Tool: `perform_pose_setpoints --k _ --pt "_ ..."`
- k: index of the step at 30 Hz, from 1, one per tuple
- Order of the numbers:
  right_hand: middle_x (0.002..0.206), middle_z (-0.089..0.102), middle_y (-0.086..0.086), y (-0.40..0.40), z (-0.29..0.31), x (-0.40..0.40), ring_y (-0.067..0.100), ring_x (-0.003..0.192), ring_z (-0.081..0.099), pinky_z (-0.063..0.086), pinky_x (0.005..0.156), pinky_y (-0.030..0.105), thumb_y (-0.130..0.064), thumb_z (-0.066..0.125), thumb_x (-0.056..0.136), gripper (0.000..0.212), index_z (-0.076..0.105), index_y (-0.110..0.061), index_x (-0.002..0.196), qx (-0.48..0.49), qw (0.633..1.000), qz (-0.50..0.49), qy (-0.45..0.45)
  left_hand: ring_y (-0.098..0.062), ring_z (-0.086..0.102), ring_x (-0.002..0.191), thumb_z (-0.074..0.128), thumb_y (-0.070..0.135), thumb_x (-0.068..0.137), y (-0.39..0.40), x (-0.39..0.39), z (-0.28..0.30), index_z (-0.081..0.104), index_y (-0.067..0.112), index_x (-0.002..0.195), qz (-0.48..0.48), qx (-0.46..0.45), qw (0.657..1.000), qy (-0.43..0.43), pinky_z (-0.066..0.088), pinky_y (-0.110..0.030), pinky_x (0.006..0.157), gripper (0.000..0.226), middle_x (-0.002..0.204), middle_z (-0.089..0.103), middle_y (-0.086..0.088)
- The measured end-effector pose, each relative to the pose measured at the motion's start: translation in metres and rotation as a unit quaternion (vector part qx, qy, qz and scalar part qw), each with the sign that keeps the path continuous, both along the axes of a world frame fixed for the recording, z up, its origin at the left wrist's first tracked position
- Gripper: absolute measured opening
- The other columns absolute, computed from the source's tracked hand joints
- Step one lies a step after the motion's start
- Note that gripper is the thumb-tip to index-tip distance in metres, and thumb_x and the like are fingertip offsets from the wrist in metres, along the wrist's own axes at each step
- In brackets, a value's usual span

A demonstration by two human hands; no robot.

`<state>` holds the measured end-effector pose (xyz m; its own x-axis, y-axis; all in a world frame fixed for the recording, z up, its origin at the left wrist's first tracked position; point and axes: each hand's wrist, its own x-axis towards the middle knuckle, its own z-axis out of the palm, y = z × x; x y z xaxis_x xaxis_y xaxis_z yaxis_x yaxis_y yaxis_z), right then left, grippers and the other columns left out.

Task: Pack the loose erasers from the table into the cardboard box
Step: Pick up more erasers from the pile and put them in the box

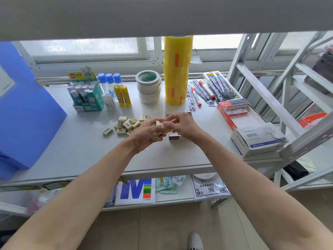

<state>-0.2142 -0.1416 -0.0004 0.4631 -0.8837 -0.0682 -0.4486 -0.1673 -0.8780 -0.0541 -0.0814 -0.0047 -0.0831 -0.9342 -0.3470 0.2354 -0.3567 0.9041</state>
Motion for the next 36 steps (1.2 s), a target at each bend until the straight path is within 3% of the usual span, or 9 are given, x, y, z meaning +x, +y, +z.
perform_pose_setpoints --k 3,5,9,13,17,24,28,31,36 --pt "0.072 0.069 0.002 0.003 0.000 -0.001 0.012 0.065 0.064 0.051 0.062 0.027 -0.023 0.073 0.084 0.009 0.066 -0.021 0.078 0.026 0.999 -0.006 -0.024 -0.015 0.062 0.071 0.058 0.003 0.093 0.003 0.000 0.002 0.050 0.001 0.130 0.004 -0.007 1.000 -0.001 0.051 -0.023 0.059 0.038 0.100 0.062 -0.016" --pt "0.075 0.069 0.008 0.006 0.002 -0.001 0.016 0.067 0.065 0.053 0.062 0.025 -0.017 0.071 0.085 0.007 0.067 -0.013 0.083 0.077 0.993 -0.028 -0.086 -0.015 0.060 0.069 0.055 0.006 0.096 0.005 -0.001 0.003 0.052 -0.001 0.126 0.034 0.001 0.999 0.017 0.051 -0.022 0.057 0.031 0.102 0.061 -0.017" --pt "0.085 0.067 0.019 0.012 0.006 -0.003 0.024 0.070 0.068 0.060 0.067 0.026 -0.007 0.066 0.088 0.016 0.060 0.003 0.100 0.202 0.943 -0.103 -0.244 -0.014 0.054 0.058 0.056 0.017 0.098 0.007 -0.002 0.001 0.054 0.006 0.109 0.077 0.023 0.997 0.013 0.045 -0.019 0.045 0.015 0.084 0.066 -0.015" --pt "0.089 0.066 0.021 0.017 0.005 -0.007 0.027 0.067 0.069 0.060 0.064 0.028 -0.004 0.065 0.089 0.016 0.058 0.002 0.102 0.210 0.933 -0.114 -0.269 -0.010 0.049 0.050 0.067 0.030 0.090 0.010 -0.003 0.001 0.060 0.010 0.102 0.048 0.021 0.998 -0.034 0.040 -0.016 0.041 0.024 0.073 0.066 -0.010" --pt "0.085 0.068 0.020 0.021 0.002 -0.009 0.027 0.064 0.069 0.062 0.068 0.035 -0.005 0.064 0.089 0.013 0.062 0.000 0.101 0.169 0.957 -0.092 -0.219 -0.012 0.050 0.048 0.069 0.023 0.089 0.010 -0.007 0.003 0.062 0.007 0.104 0.044 0.013 0.997 -0.056 0.038 -0.017 0.040 0.023 0.070 0.066 -0.011" --pt "0.084 0.070 0.019 0.020 0.002 -0.023 0.029 0.074 0.070 0.060 0.079 0.044 -0.005 0.071 0.083 0.026 0.063 -0.009 0.108 0.071 0.990 -0.030 -0.117 -0.014 0.060 0.050 0.063 0.016 0.092 0.002 -0.016 0.009 0.063 0.002 0.103 0.048 0.011 0.996 -0.079 0.035 -0.016 0.036 0.018 0.068 0.066 -0.010" --pt "0.088 0.062 0.007 0.014 0.001 -0.031 0.012 0.070 0.060 0.056 0.066 0.028 -0.021 0.078 0.079 0.023 0.064 -0.014 0.096 -0.084 0.995 -0.039 0.027 -0.013 0.058 0.049 0.070 0.021 0.088 -0.005 -0.026 0.010 0.063 -0.001 0.105 0.037 0.007 0.995 -0.089 0.034 -0.016 0.035 0.029 0.073 0.064 -0.011" --pt "0.094 0.059 0.007 0.000 0.000 -0.043 0.014 0.075 0.059 0.050 0.073 0.026 -0.026 0.077 0.080 0.023 0.066 -0.011 0.093 -0.161 0.980 -0.082 0.080 -0.011 0.055 0.041 0.072 0.019 0.087 -0.010 -0.032 0.007 0.057 0.008 0.091 0.077 0.003 0.985 -0.153 0.034 -0.018 0.036 0.019 0.074 0.060 -0.010" --pt "0.095 0.062 0.009 -0.022 -0.001 -0.066 0.021 0.084 0.060 0.051 0.083 0.036 -0.024 0.073 0.082 0.019 0.066 -0.012 0.095 -0.173 0.965 -0.079 0.181 -0.015 0.058 0.046 0.068 0.019 0.090 -0.019 -0.033 -0.005 0.056 0.013 0.083 0.093 0.001 0.947 -0.308 0.037 -0.021 0.039 0.016 0.076 0.059 -0.008"
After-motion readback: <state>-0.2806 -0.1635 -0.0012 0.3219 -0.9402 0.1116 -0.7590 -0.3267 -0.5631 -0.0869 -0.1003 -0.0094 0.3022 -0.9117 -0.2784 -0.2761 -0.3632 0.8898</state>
